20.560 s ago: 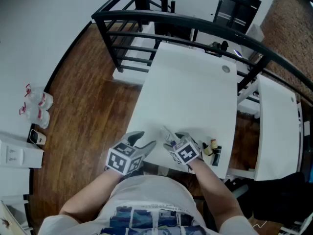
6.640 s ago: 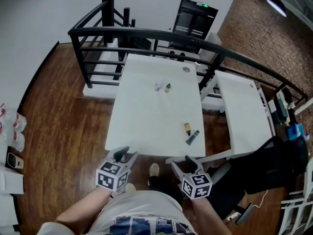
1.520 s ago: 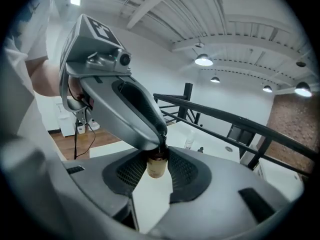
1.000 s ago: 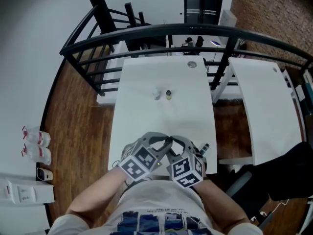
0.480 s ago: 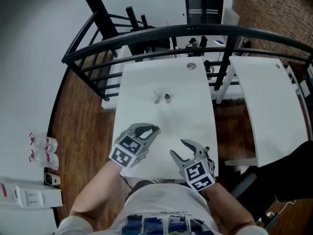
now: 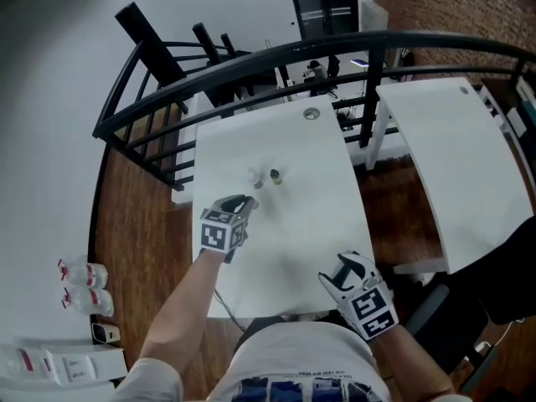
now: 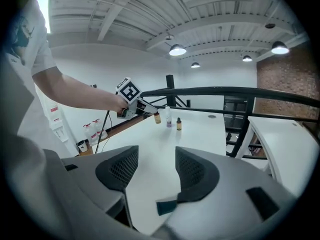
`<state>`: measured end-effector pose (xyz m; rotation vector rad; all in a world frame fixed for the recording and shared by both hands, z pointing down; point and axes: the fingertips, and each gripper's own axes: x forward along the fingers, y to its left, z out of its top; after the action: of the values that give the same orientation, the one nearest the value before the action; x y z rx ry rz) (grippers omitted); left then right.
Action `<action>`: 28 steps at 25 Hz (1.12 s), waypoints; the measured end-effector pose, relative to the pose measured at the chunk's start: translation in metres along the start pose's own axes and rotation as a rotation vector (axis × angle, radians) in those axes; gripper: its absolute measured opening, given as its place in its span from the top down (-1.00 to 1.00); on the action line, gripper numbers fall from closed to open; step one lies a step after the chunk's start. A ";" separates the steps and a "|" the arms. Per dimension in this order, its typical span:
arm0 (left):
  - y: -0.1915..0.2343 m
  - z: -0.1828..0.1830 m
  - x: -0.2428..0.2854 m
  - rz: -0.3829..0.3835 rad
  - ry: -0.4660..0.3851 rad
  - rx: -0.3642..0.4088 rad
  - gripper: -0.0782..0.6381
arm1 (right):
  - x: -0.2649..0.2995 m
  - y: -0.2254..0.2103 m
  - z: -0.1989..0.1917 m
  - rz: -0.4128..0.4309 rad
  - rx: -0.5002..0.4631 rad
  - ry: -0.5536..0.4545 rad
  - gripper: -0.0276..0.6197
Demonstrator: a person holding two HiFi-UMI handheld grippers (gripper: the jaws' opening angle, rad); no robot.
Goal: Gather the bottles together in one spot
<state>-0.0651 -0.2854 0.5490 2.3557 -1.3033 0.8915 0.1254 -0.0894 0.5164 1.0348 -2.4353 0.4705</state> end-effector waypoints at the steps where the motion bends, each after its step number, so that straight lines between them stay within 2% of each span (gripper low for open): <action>1: 0.005 -0.002 0.009 0.004 0.004 -0.007 0.56 | -0.002 -0.004 -0.003 -0.006 0.009 0.009 0.13; 8: 0.025 -0.016 0.061 0.028 0.032 -0.028 0.56 | -0.013 -0.031 -0.026 -0.046 0.065 0.052 0.13; 14: 0.034 -0.027 0.085 0.029 0.050 -0.052 0.56 | -0.008 -0.045 -0.033 -0.063 0.074 0.084 0.13; 27: 0.038 -0.037 0.094 0.024 0.066 -0.068 0.55 | -0.003 -0.053 -0.033 -0.061 0.081 0.092 0.13; 28: 0.036 -0.037 0.093 0.022 0.067 -0.063 0.49 | -0.004 -0.052 -0.033 -0.058 0.079 0.091 0.13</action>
<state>-0.0727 -0.3459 0.6367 2.2484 -1.3142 0.9137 0.1751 -0.1059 0.5491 1.0894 -2.3165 0.5850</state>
